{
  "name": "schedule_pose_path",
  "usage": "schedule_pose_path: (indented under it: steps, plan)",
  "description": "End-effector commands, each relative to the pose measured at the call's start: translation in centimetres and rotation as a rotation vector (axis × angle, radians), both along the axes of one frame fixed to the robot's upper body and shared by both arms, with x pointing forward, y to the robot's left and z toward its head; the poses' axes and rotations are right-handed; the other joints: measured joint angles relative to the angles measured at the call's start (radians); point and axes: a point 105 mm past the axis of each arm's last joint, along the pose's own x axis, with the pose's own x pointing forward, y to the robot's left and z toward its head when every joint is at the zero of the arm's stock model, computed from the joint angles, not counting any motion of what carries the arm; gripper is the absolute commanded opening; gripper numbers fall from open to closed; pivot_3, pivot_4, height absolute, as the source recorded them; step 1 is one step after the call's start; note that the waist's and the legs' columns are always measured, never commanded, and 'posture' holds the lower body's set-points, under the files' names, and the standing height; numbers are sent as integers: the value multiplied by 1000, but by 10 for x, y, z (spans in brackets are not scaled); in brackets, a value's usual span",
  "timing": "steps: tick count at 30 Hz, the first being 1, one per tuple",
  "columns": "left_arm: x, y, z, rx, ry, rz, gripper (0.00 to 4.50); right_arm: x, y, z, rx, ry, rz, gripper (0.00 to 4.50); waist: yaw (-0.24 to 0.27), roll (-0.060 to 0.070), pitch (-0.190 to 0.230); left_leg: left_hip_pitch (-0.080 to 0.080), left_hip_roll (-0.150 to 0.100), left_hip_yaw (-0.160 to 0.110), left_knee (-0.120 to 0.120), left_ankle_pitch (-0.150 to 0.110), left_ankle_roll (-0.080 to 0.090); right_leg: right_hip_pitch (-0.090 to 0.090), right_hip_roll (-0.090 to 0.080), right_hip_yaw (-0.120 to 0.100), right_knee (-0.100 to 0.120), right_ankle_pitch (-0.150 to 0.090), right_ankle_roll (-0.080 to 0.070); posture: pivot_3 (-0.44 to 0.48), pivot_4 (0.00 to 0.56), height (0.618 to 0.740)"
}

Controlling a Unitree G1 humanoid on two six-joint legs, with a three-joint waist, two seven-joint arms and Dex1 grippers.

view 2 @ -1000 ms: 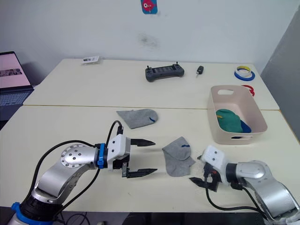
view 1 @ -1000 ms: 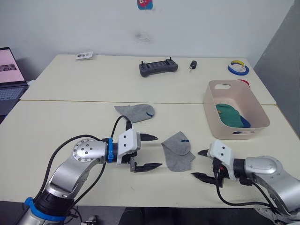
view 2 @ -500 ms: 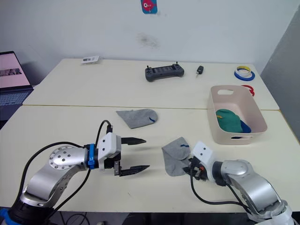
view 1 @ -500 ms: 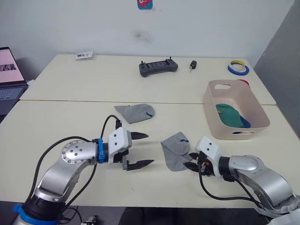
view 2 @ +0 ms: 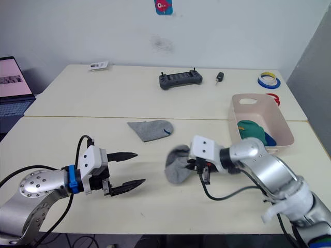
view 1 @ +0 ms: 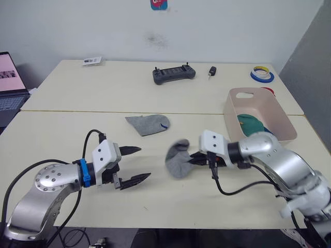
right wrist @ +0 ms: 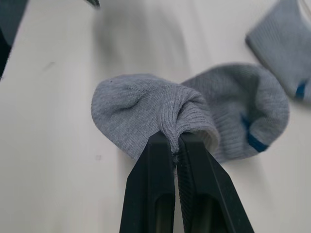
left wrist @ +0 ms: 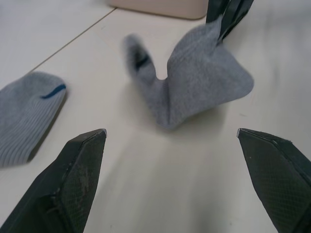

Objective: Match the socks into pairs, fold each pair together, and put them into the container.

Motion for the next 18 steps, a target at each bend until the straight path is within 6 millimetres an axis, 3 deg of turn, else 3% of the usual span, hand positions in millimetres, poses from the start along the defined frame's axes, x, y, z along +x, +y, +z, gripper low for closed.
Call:
schedule_pose_path:
  steps: [1, 3, 5, 12, 18]
  plan:
    - [-4, 6, 13, -2, -45, 31, 4500, -3, 17, 17, 14, -69, 126, 17, 1, 0, 0, 0, 0, 0, 0, 0, 0, 0, 0, 0, 0, 0, 0, 0, 150, 740]
    - [-8, 12, 12, 6, -36, 54, 4500, -5, 20, 16, 17, -46, 151, 17, 5, 0, 0, 0, 0, -1, 0, 0, 0, 0, -1, -1, 0, 0, 0, 0, 150, 740]
    - [-11, 16, 10, 8, -24, 78, 4500, -2, 14, 3, -23, -35, 159, 17, 7, 0, 0, -1, -1, -1, 0, 0, 0, 0, -2, -1, -1, 0, 0, 0, 150, 740]
    - [-19, 33, 4, -10, 32, 156, 4500, 1, -30, -32, -151, 35, 132, 17, 4, 0, 0, 0, -1, 0, 0, 0, 0, 1, -3, -1, 0, 0, 0, 0, 150, 740]
    - [-9, 23, 5, -89, 74, 152, 4500, 14, -57, -49, -222, 31, 8, 17, 2, 0, 0, 0, -1, 0, 0, 0, 0, 1, -1, -1, 0, 0, 0, 0, 150, 740]
